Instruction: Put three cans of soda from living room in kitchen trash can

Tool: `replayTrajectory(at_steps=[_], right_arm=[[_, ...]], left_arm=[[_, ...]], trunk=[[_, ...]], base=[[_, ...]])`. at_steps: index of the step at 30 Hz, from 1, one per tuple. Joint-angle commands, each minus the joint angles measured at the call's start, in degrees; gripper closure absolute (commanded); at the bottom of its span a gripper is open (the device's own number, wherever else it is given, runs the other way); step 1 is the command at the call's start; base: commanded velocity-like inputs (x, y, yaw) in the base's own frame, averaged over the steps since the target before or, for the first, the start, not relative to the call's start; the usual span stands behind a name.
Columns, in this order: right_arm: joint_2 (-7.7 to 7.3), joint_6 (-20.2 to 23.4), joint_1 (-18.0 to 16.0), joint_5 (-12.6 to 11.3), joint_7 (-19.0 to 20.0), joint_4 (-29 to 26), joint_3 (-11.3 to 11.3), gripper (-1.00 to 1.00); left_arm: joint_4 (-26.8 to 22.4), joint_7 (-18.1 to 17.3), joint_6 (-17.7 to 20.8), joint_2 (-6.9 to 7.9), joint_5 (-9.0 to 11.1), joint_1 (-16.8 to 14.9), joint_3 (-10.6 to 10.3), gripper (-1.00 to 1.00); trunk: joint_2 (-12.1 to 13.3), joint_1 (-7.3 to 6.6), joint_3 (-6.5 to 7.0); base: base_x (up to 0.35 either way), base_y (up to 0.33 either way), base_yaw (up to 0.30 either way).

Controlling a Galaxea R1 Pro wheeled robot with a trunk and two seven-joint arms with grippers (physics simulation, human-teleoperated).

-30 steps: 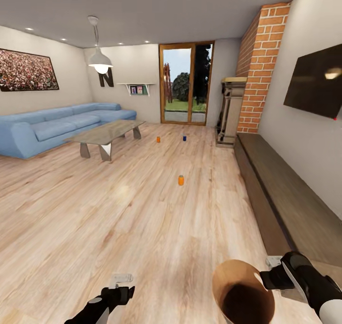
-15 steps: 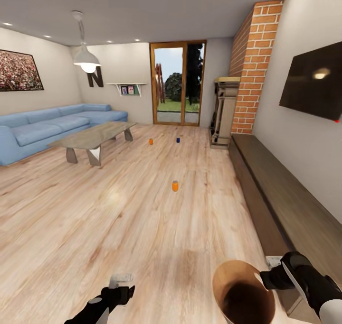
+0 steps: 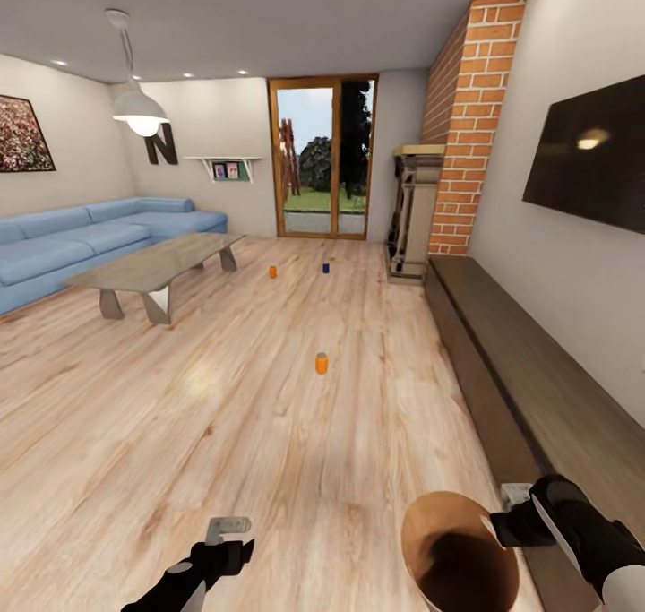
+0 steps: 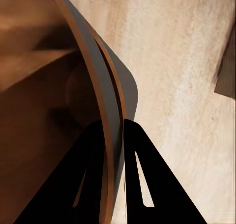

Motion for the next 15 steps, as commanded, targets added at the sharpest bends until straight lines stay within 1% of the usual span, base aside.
replayTrajectory(at_steps=[1, 7, 11, 15], right_arm=[[0.01, 0.29, -0.03, -1.36, 0.33, -0.01, -0.05, 1.0], [0.01, 0.3, -0.03, -1.38, 0.33, -0.01, -0.05, 1.0], [0.06, 0.28, -0.03, -1.39, 0.33, -0.01, -0.05, 1.0], [0.08, 0.26, -0.03, -1.39, 0.33, -0.01, -0.05, 1.0]], left_arm=[[0.0, 0.0, 0.0, 0.0, 0.0, 0.01, 0.0, -1.0], [0.0, 0.01, 0.0, 0.0, 0.0, 0.0, 0.0, -1.0], [0.0, 0.01, 0.0, 0.0, 0.0, 0.01, 0.0, -1.0], [0.0, 0.01, 0.0, 0.0, 0.0, 0.03, 0.0, -1.0]], trunk=[[0.0, 0.0, 0.01], [0.0, 0.0, 0.01], [0.0, 0.0, 0.01], [0.0, 0.0, 0.01]], base=[[0.346, 0.0, -0.06], [0.346, 0.0, -0.031], [0.346, 0.0, -0.089], [0.346, 0.0, -0.037]])
